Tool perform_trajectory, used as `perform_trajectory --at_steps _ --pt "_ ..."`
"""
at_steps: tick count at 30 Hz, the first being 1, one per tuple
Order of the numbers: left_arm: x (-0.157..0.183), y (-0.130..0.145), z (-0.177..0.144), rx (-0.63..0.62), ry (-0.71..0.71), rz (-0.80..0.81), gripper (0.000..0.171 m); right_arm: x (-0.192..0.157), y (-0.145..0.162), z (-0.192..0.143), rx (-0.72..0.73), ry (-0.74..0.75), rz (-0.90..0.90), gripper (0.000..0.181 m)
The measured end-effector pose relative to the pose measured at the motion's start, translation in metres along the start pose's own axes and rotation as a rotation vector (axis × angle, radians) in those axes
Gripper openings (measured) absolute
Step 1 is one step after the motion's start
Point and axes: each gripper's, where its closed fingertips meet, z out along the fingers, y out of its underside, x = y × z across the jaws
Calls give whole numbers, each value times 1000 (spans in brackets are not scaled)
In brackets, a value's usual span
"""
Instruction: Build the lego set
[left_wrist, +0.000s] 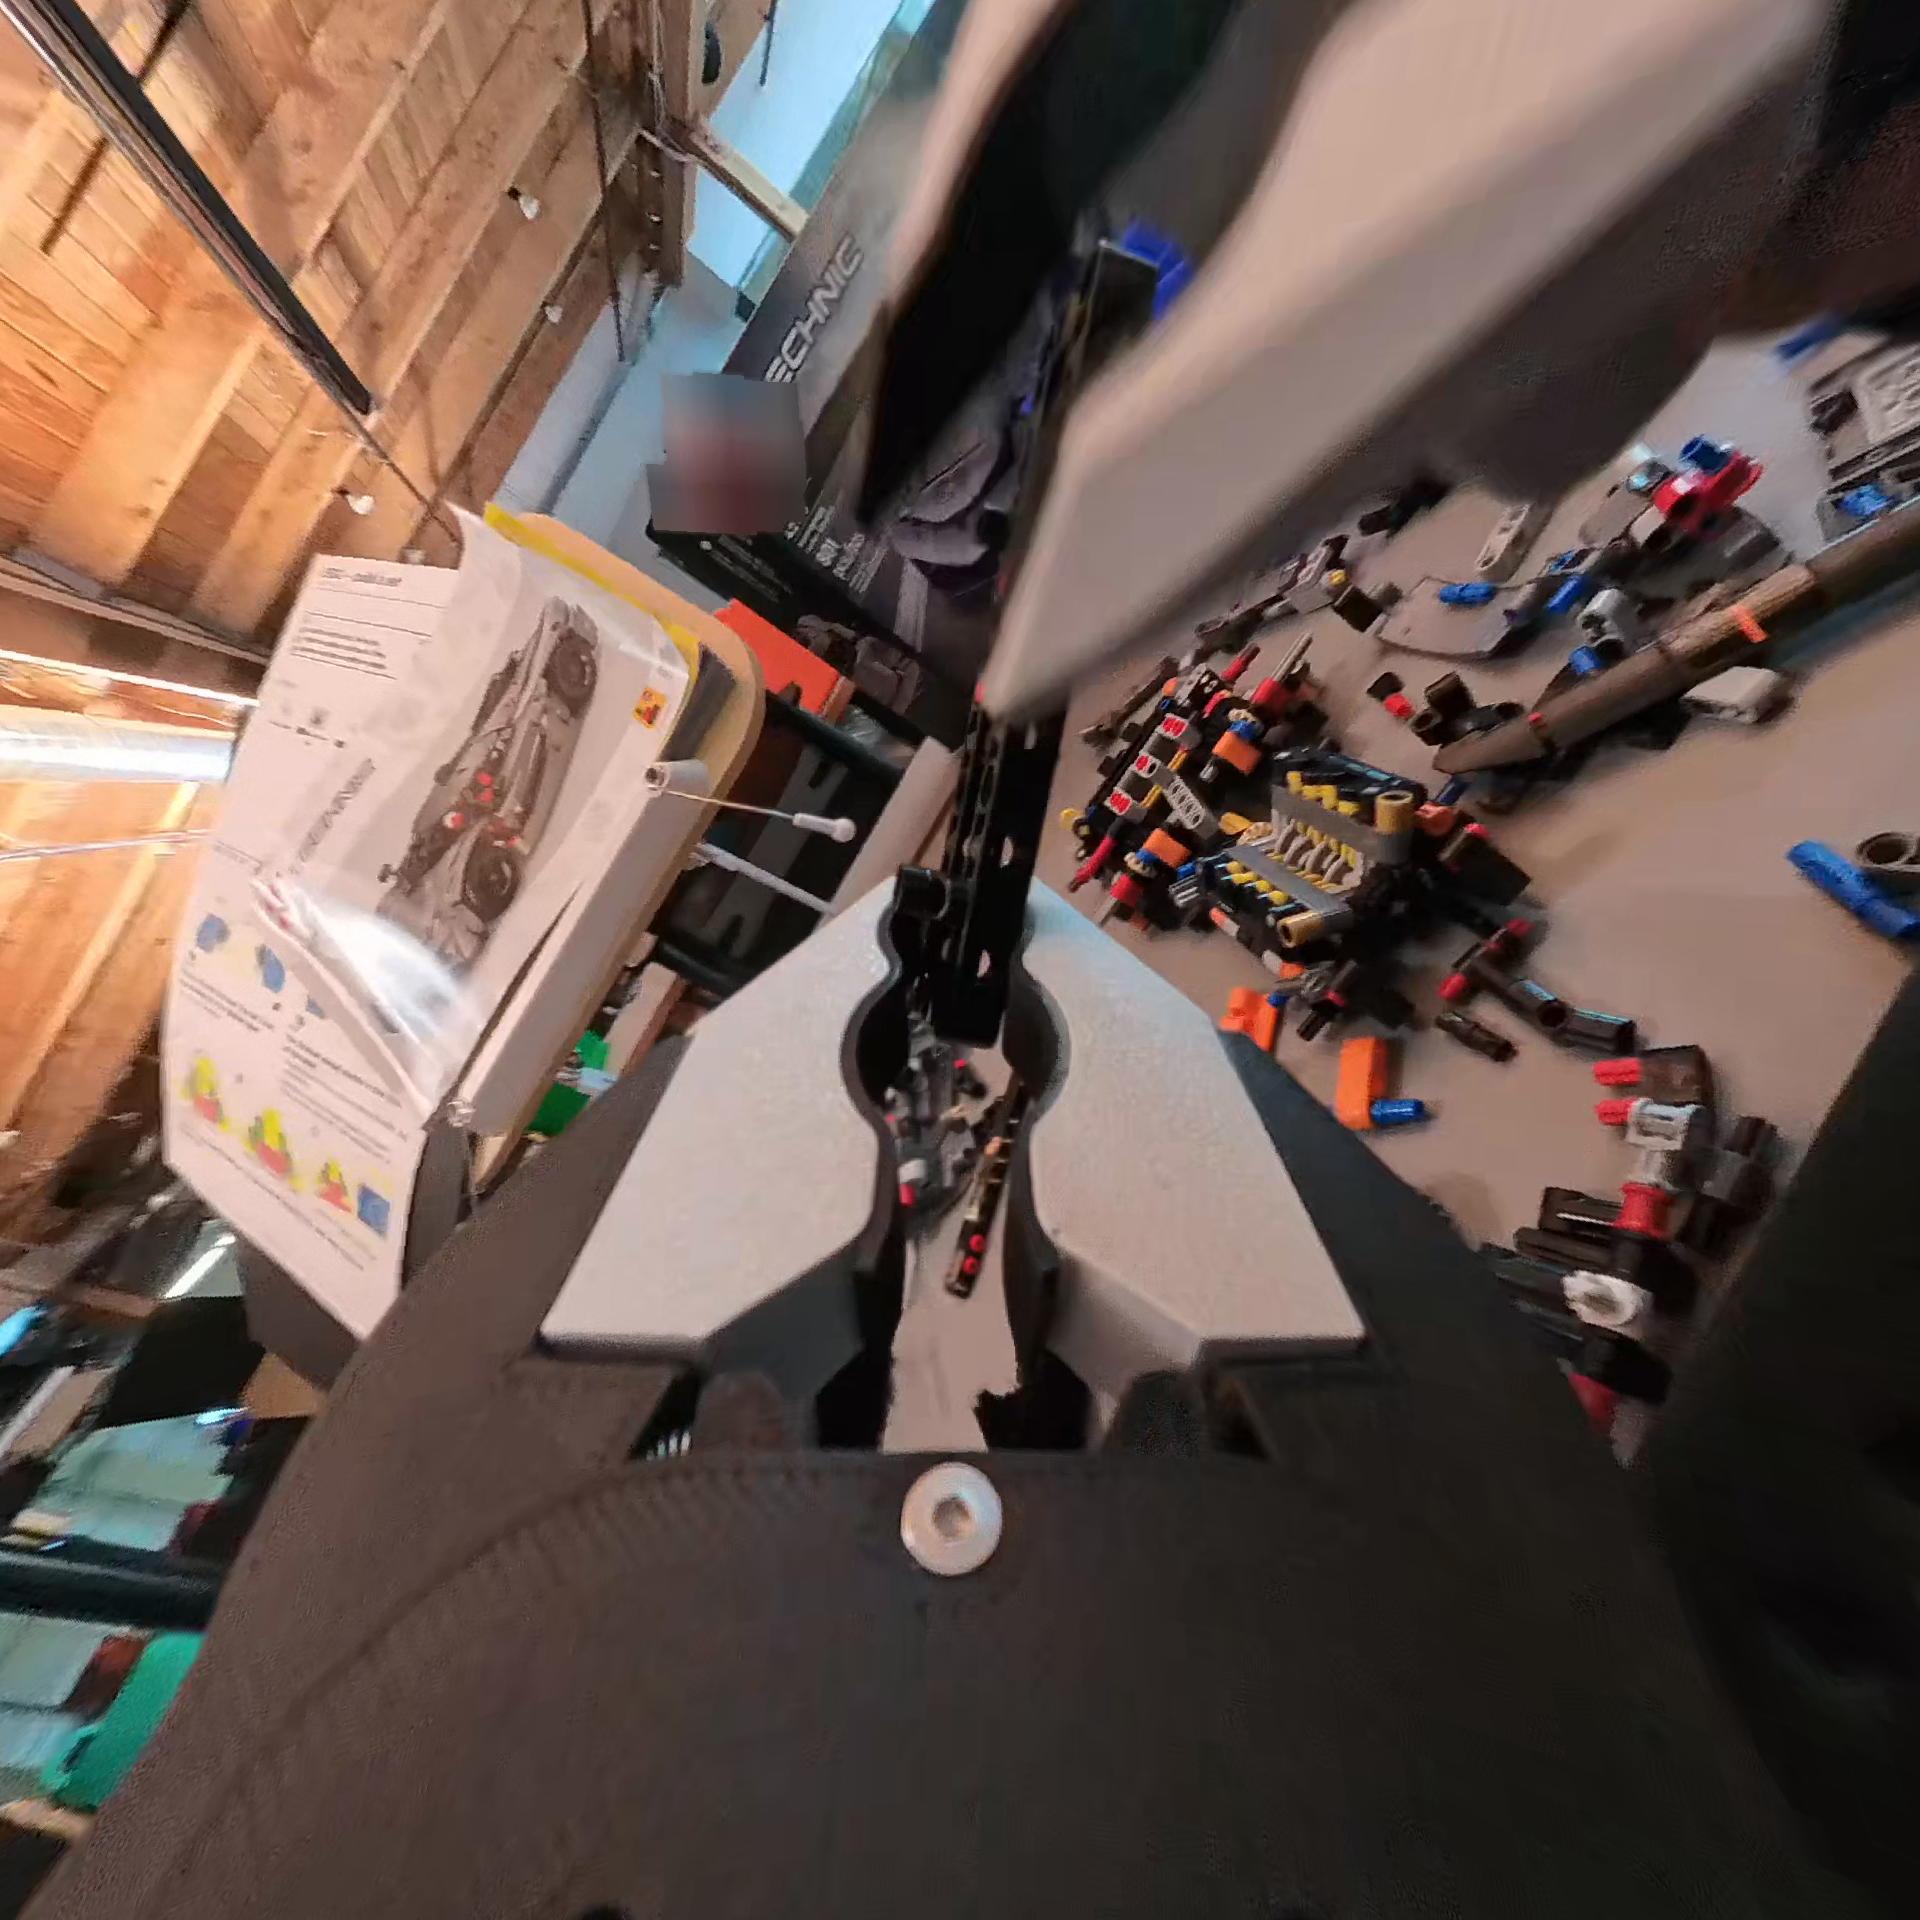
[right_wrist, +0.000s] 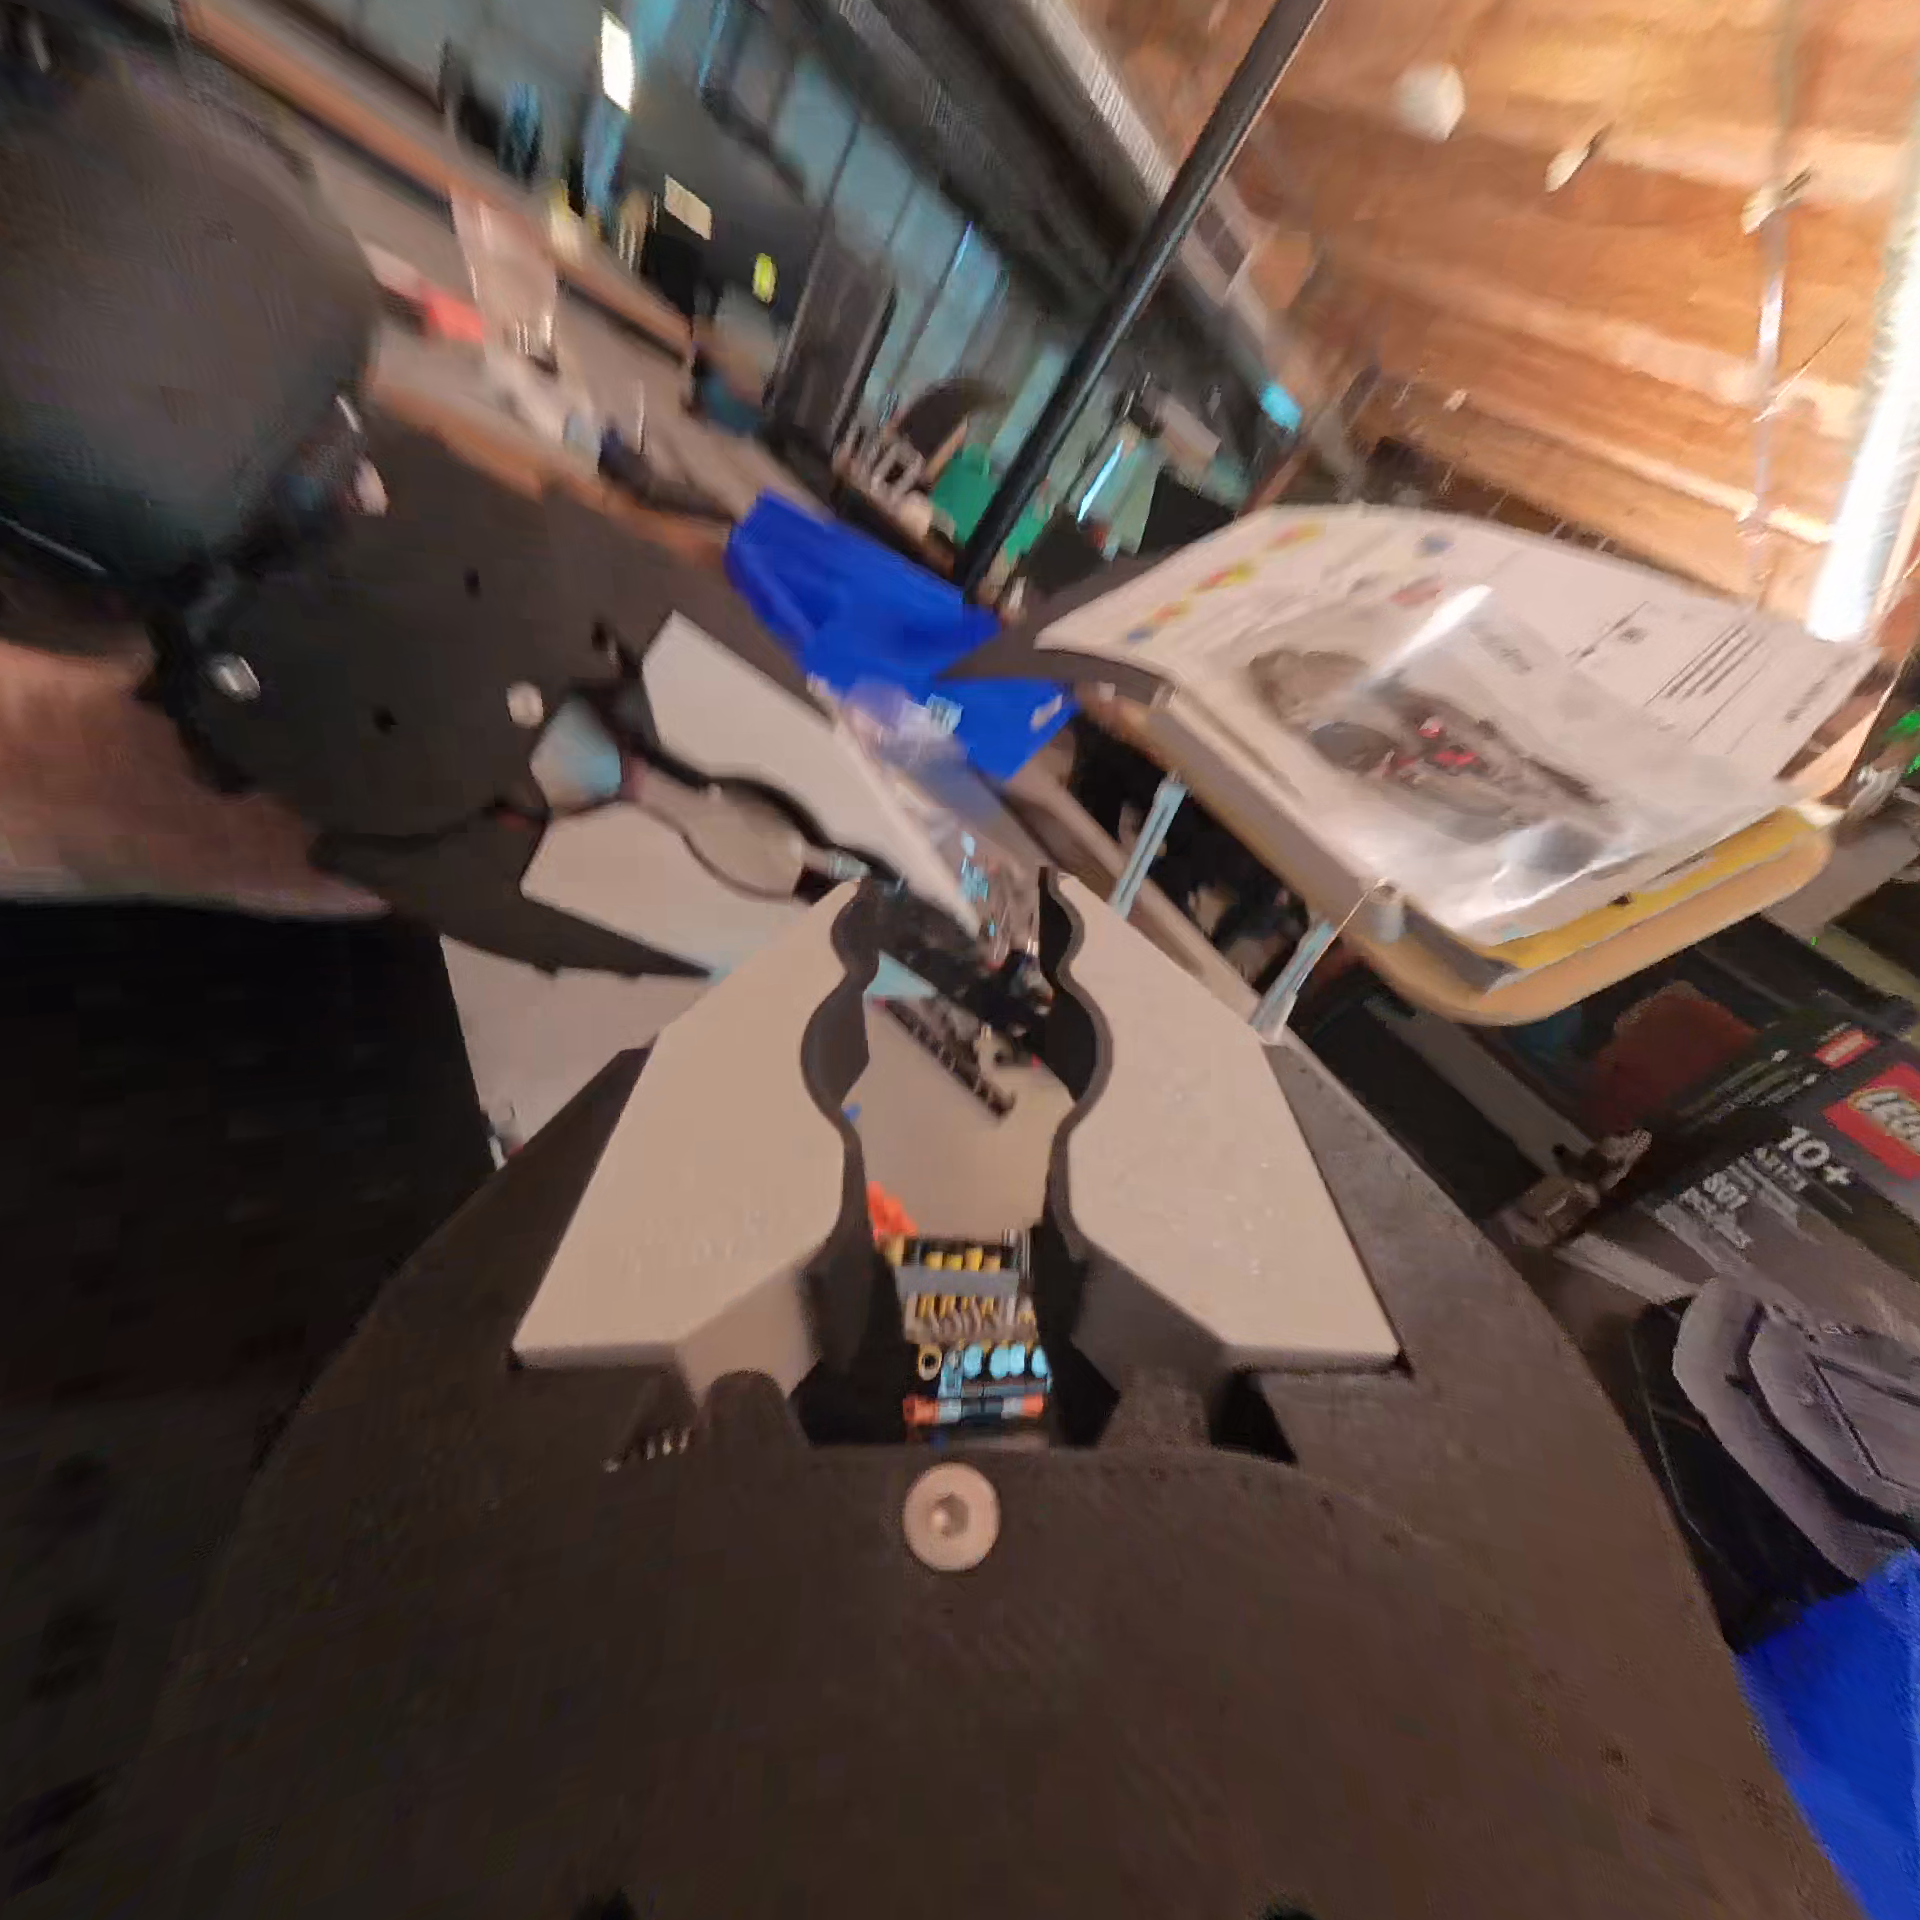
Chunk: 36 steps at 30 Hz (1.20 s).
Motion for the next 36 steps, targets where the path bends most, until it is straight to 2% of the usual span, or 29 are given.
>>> perform_trajectory --at_steps 4,8,12,18,21,25,27,29,31,33,36 --pt "3 1 0 -9 7 13 9 -7 26 14 -151 7 -90 21" --pt "5 -2 -1 32 51 -48 10 -6 23 11 -119 -4 -57 16" --pt "8 -7 -4 105 160 -221 13 -6 19 9 -66 -36 0 14" --pt "6 -17 -14 250 371 -561 12 -3 9 3 -8 -34 20 6" --pt "4 -22 -20 317 474 -711 20 -2 12 4 -29 -12 -5 6" --pt "4 -31 -27 398 632 -900 42 -5 10 6 -64 58 -163 5" --pt "3 -34 -31 420 670 -933 45 -8 10 8 -89 85 -256 5" --pt "-1 -39 -36 467 676 -942 36 -14 12 11 -113 90 -339 5" --pt "1 -39 -37 466 688 -947 35 -16 12 13 -132 118 -404 5" --pt "0 -39 -38 469 673 -934 26 -15 14 13 -145 126 -426 6" --pt "0 -37 -36 444 629 -886 25 -15 15 13 -135 104 -379 7"
